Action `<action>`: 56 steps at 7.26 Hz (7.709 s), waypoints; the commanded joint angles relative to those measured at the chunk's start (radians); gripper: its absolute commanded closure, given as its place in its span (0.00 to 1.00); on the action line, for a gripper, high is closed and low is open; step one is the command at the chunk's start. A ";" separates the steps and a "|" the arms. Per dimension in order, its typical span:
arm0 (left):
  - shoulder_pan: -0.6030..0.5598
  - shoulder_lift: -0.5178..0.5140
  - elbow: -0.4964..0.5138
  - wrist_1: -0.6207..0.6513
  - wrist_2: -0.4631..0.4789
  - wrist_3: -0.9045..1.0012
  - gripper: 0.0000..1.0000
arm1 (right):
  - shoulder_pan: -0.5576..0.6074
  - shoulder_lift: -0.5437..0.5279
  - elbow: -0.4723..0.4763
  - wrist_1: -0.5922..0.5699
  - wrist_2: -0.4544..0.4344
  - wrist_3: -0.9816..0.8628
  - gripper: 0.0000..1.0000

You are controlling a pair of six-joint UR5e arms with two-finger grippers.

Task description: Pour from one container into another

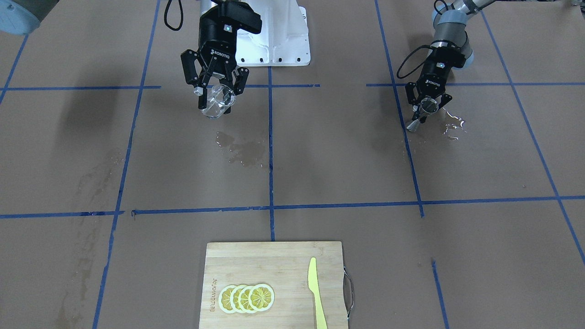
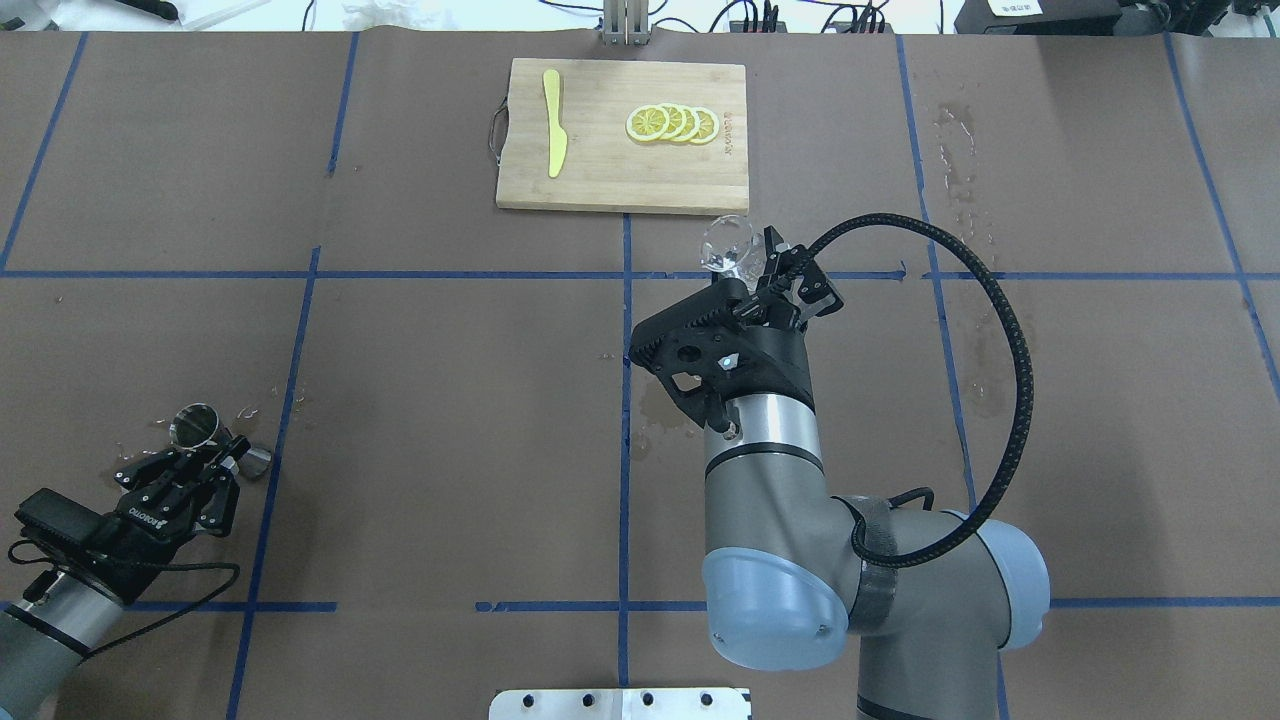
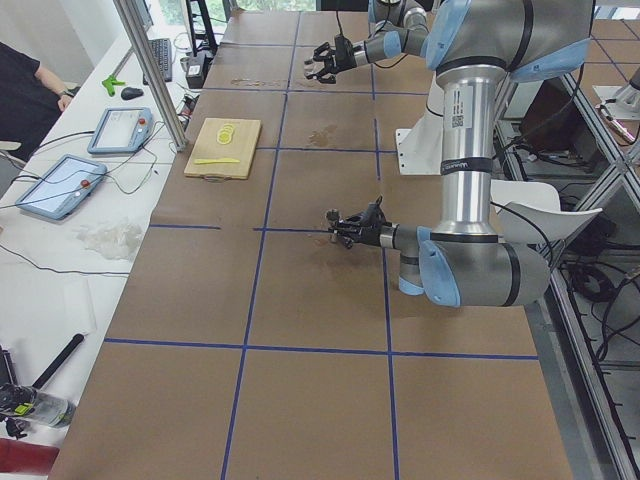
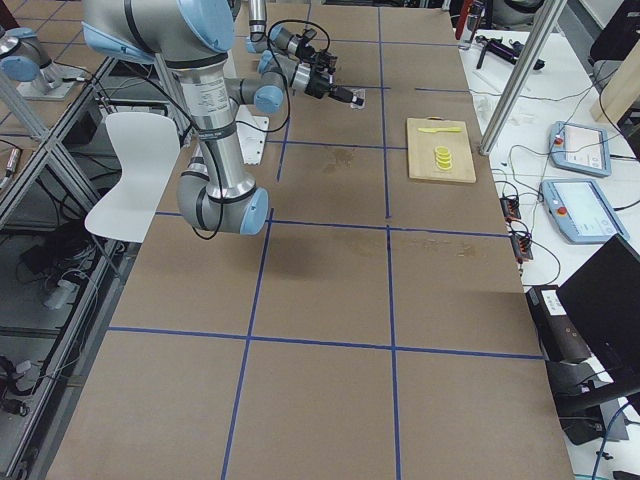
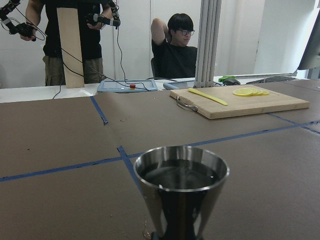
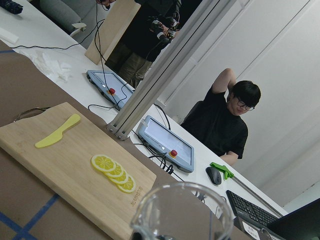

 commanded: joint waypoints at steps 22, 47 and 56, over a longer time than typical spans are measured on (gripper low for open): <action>0.002 0.000 0.001 -0.001 0.001 0.001 0.57 | 0.000 0.002 0.006 0.000 0.000 0.000 1.00; -0.732 0.157 -0.111 0.001 -0.873 0.517 0.01 | 0.005 0.002 0.006 0.000 0.000 0.000 1.00; -1.327 0.025 -0.067 0.757 -1.371 0.771 0.00 | 0.005 0.000 0.008 0.000 0.000 0.001 1.00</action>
